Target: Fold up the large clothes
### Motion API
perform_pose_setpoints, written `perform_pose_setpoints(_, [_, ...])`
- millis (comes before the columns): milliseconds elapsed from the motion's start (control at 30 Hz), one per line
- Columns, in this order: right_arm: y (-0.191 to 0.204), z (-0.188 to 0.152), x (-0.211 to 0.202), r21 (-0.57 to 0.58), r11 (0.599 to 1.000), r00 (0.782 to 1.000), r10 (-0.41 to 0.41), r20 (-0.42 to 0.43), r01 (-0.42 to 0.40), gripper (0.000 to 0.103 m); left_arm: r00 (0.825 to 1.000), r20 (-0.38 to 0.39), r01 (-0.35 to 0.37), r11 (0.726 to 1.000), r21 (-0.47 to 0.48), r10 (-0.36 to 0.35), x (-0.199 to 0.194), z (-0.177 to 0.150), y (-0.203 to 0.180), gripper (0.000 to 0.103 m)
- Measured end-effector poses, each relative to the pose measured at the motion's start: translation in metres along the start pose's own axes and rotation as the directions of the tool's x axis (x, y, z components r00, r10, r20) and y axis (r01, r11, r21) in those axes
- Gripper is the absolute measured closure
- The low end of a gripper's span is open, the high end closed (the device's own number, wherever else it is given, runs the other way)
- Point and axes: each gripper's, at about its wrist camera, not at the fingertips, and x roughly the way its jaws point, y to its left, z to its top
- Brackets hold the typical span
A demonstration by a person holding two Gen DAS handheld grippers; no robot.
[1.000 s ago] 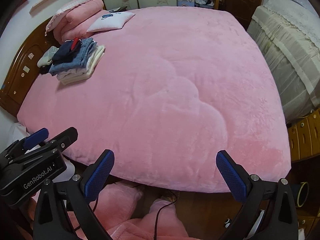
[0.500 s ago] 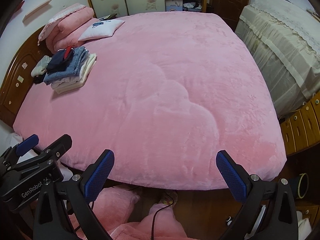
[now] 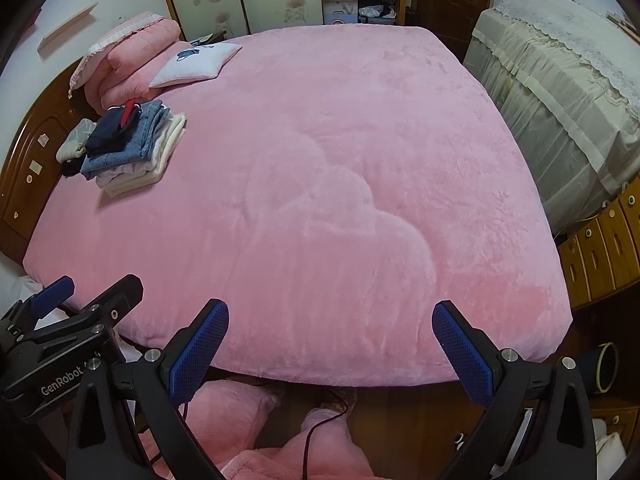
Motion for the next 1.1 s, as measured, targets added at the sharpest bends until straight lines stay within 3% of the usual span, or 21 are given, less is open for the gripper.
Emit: perform_pose_setpoints(1100, [-0.009, 0.013, 0.026, 0.039, 0.999, 1.000, -0.001, -0.015, 0.002, 0.000, 0.999, 0.027, -0.032, 0.997, 0.065, 0.031, 0.007, 0.011, -0.007, 0.001])
